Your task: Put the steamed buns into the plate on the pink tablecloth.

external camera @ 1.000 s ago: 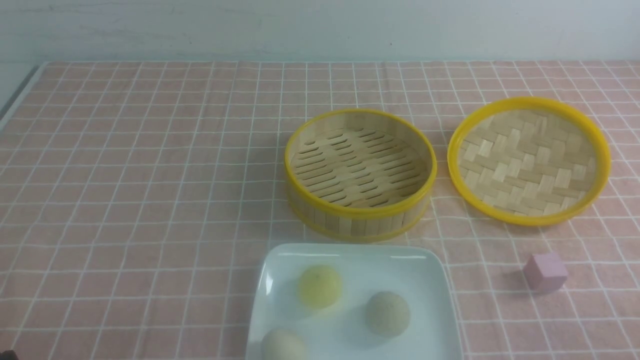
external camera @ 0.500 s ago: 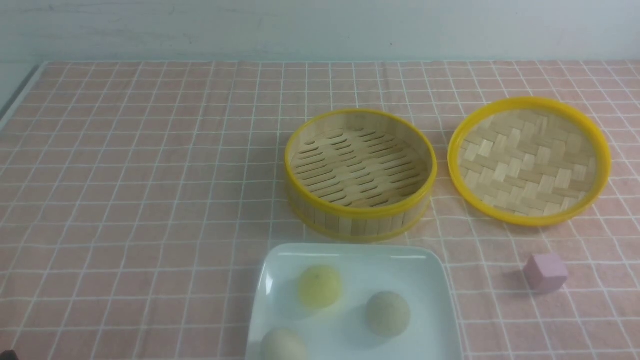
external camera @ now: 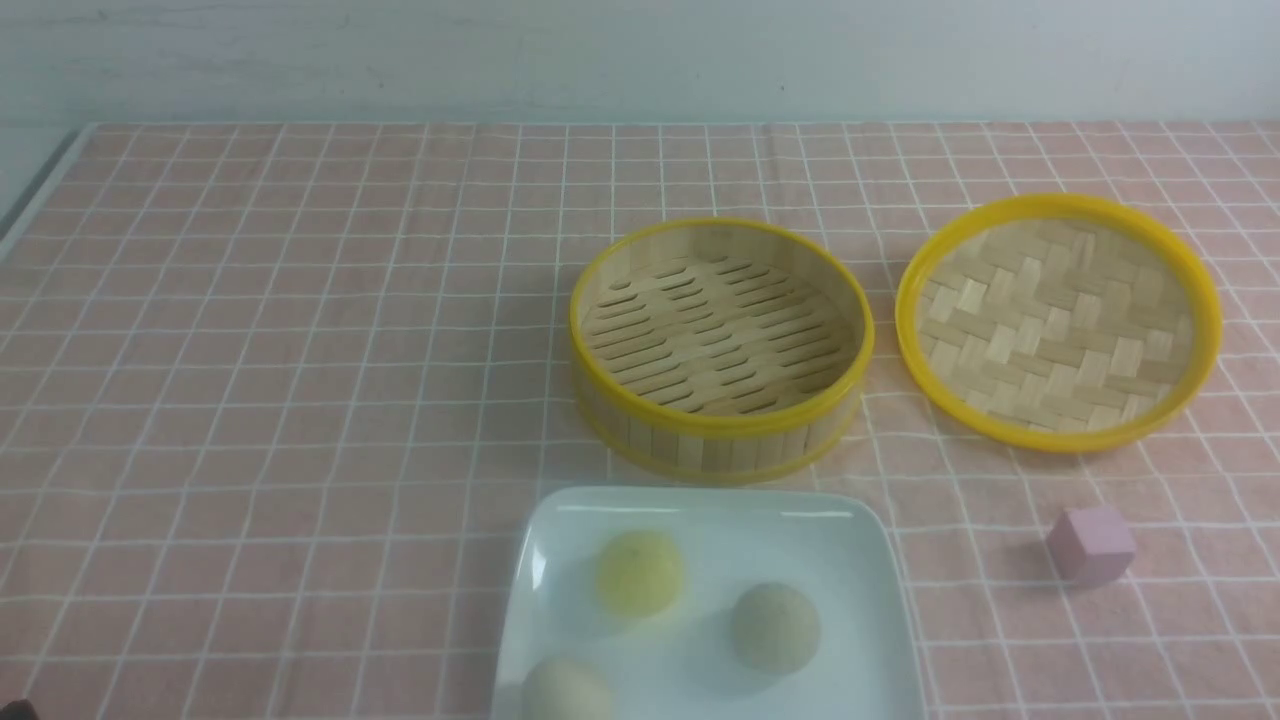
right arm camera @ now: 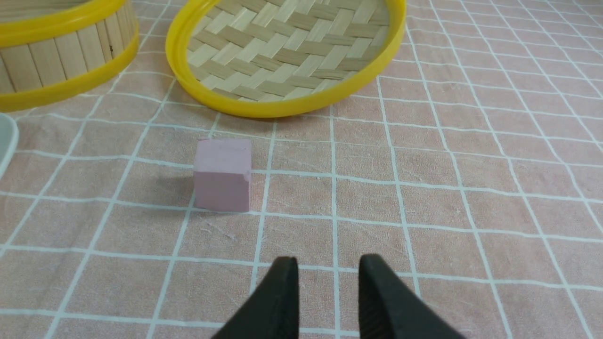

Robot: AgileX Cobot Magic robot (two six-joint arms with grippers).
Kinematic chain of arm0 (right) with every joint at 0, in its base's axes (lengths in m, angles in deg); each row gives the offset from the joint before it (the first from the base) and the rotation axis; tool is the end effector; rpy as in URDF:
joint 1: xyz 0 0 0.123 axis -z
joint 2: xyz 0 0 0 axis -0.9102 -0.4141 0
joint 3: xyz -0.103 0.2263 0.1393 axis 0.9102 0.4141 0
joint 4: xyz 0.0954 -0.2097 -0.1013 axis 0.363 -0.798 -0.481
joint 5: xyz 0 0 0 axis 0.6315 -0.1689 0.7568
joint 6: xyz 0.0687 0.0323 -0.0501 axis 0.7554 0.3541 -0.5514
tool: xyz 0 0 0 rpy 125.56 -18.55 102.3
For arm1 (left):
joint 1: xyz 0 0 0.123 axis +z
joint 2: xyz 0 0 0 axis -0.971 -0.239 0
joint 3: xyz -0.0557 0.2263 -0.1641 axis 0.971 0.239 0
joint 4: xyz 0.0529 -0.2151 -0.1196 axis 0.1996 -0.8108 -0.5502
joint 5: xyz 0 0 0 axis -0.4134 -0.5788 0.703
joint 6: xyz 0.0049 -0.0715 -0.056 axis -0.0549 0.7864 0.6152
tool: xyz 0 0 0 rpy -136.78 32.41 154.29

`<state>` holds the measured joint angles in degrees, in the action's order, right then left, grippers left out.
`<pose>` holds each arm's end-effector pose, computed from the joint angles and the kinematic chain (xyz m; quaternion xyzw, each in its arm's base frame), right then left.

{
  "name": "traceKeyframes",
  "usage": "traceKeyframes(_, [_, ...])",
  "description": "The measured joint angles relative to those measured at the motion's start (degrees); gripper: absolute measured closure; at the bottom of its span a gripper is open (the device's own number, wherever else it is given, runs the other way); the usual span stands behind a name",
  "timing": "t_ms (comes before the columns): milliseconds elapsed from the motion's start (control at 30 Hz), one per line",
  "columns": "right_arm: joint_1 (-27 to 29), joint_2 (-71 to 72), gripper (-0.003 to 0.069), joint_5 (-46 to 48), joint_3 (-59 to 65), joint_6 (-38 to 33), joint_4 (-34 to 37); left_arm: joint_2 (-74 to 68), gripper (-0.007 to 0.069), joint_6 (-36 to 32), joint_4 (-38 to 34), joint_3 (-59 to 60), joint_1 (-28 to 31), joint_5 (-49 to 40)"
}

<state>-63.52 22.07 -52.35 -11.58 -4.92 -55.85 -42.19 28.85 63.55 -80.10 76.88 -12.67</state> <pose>0.0517 0.0005 0.1741 -0.0206 0.8078 -0.0198 0.5888 0.0521 0.0043 0.1727 -0.0671 0.8022 -0.0172 0.5930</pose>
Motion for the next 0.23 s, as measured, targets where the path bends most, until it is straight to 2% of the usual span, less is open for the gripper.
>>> traceKeyframes(233, [0.0,0.0,0.0433,0.0,0.0,0.0,0.0,0.0,0.051,0.0,3.02,0.0,0.0,0.0])
